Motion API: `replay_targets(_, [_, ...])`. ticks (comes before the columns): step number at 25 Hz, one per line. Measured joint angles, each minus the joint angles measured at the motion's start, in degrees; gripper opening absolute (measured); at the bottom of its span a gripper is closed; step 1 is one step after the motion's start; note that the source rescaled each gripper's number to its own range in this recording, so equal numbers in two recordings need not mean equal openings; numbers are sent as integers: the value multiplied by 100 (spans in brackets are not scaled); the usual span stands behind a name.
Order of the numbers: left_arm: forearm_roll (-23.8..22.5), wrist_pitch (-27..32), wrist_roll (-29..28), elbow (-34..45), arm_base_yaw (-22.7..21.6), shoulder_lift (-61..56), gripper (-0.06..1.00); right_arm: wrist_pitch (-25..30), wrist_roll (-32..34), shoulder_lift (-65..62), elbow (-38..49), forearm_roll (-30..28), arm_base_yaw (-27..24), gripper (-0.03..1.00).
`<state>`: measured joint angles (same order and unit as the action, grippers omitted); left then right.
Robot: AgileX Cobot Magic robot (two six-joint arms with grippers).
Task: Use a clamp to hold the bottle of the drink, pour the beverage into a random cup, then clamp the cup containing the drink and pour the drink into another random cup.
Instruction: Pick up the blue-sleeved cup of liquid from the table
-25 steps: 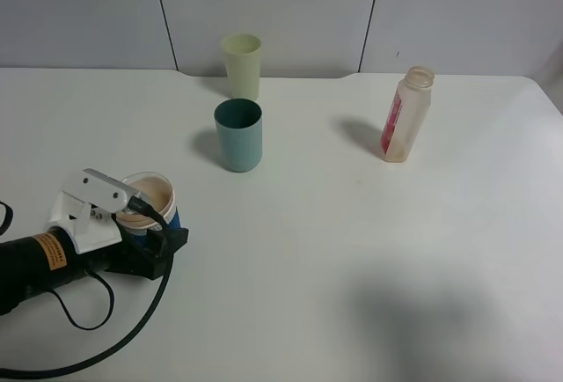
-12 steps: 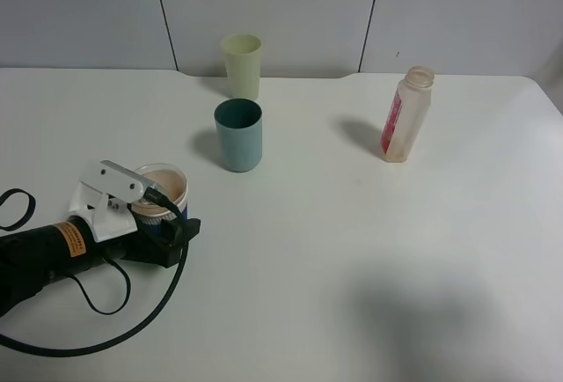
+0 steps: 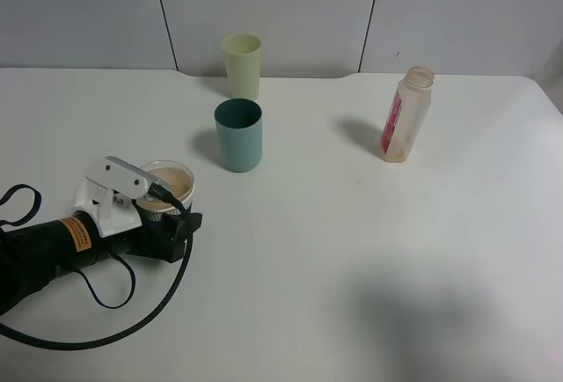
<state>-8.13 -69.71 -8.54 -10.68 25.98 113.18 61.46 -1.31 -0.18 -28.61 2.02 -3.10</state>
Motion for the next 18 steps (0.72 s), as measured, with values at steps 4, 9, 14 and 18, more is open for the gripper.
replay_targets(4, [-12,0,55,0,0,0,16,0,5,0,0,0,0,100])
replay_targets(9, [-150,0,327,0,0,0,16,0,5,0,0,0,0,100])
replay_targets(14, [-171,0,332,0,0,0,16,0,10,0,0,-5,0,100])
replay_targets(18, [-178,29,139,0,0,-24,15,0,10,0,0,-5,0,100])
